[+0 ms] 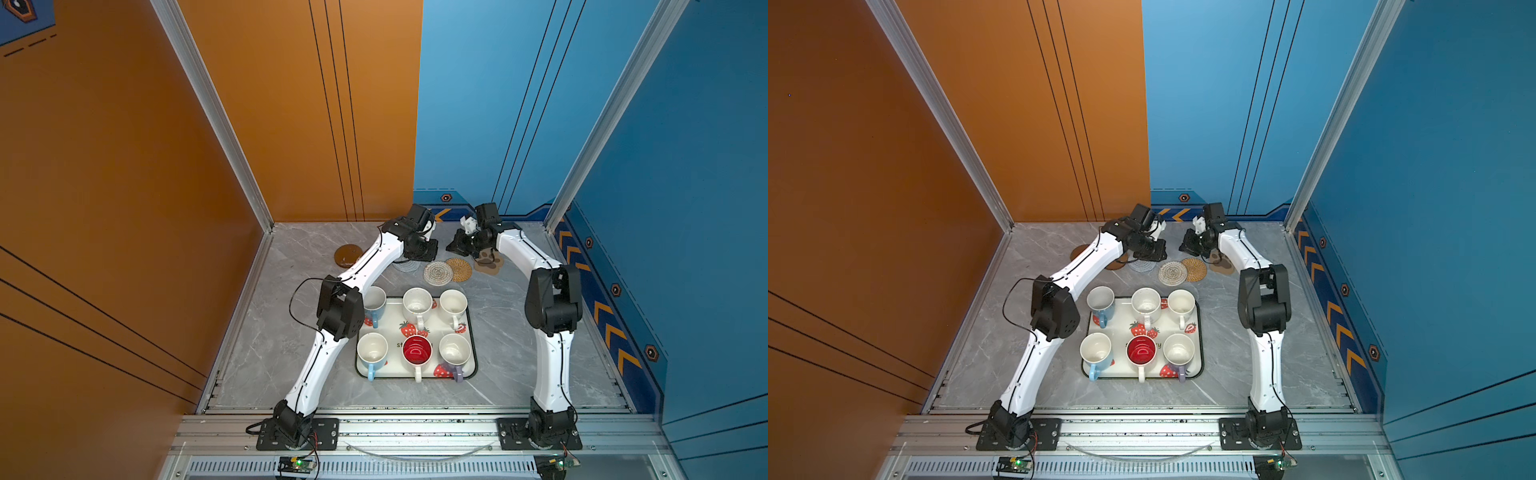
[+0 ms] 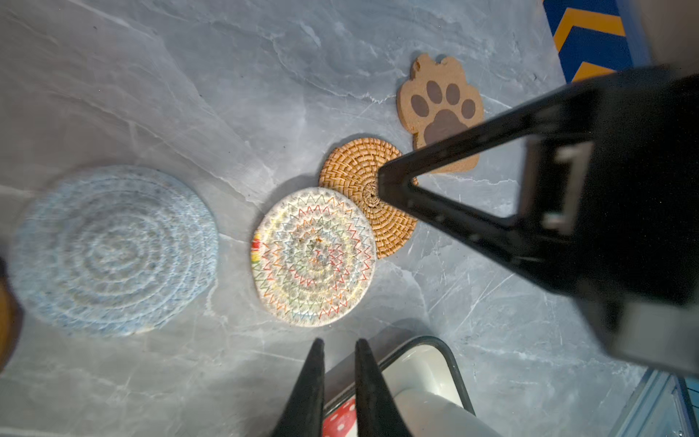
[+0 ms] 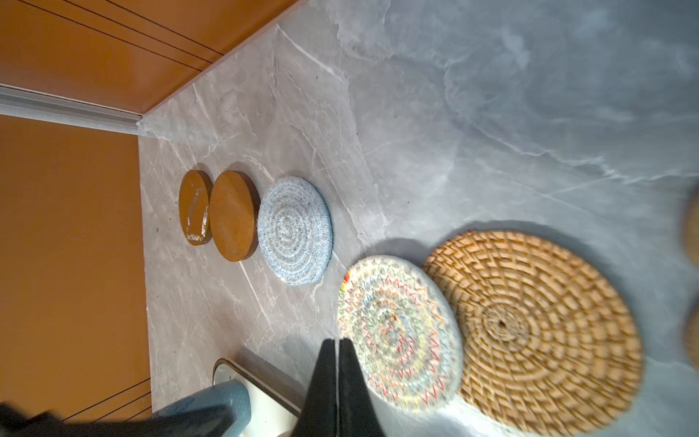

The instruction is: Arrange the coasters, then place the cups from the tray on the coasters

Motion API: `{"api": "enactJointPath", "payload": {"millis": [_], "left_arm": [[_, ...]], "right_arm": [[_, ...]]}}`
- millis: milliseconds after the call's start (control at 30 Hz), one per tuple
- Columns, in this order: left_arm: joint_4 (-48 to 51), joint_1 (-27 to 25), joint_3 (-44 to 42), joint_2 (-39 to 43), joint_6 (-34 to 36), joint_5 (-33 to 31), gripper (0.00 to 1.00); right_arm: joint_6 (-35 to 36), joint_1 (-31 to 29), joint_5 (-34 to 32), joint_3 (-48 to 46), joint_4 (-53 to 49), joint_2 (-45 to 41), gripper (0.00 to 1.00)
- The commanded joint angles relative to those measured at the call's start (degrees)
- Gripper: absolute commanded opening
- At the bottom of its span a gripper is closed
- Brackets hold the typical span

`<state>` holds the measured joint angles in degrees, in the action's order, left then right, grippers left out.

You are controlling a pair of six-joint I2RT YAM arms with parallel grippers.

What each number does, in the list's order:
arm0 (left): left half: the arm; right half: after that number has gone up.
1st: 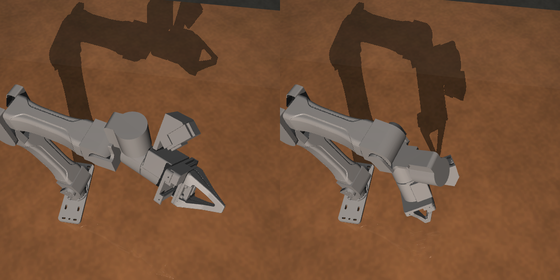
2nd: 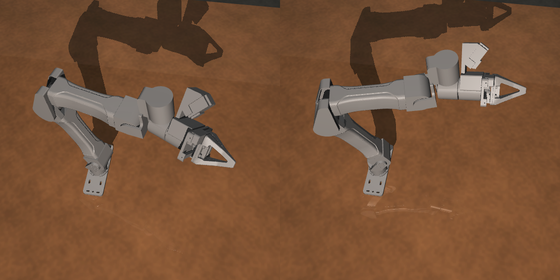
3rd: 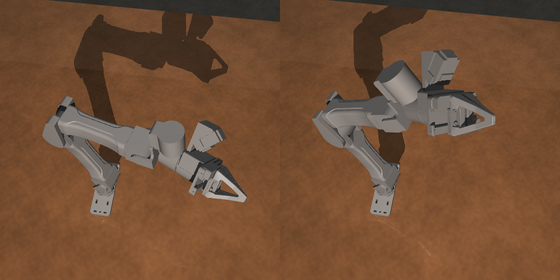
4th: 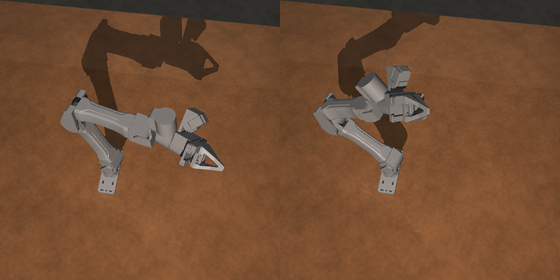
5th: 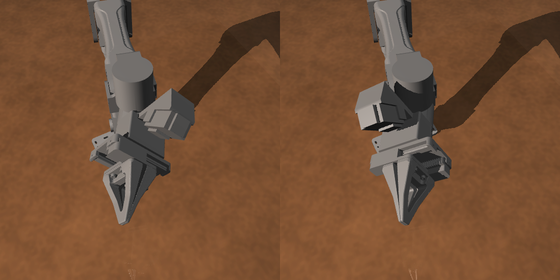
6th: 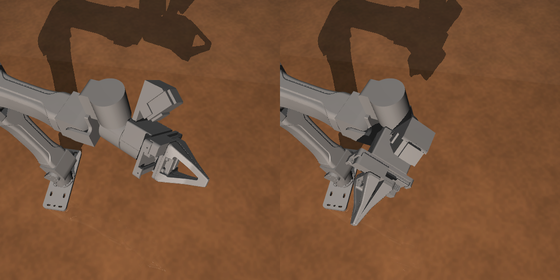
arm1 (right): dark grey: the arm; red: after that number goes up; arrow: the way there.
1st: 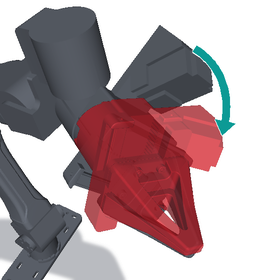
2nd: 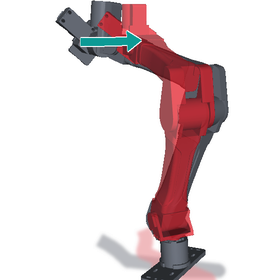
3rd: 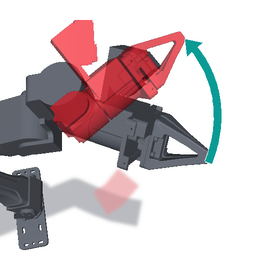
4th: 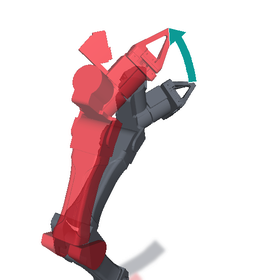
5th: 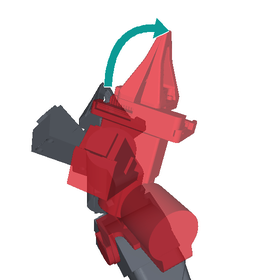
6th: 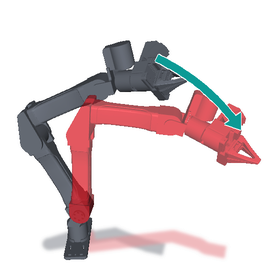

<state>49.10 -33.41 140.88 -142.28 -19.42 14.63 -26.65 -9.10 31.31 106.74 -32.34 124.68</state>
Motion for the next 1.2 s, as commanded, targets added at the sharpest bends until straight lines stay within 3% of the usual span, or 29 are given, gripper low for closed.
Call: {"api": "enactJointPath", "payload": {"millis": [0,200,700,1167], "left_arm": [[0.99,-0.34,1.71,-3.05,-1.23,1.35,0.18],[0.05,-0.57,2.56,-6.28,-2.35,2.11,0.18],[-4.90,-0.51,2.74,-10.62,-6.68,3.35,0.17],[-5.86,0.57,0.31,-11.40,-7.21,0.63,0.16]], "right_arm": [[2.25,0.50,0.25,-3.44,-0.80,-1.09,0.00],[3.62,1.33,-0.72,-7.84,-0.72,-1.20,0.00],[3.89,3.03,-2.39,-8.46,-0.53,2.68,0.00],[2.13,4.86,-4.24,-5.84,-0.27,9.43,0.00]]}}
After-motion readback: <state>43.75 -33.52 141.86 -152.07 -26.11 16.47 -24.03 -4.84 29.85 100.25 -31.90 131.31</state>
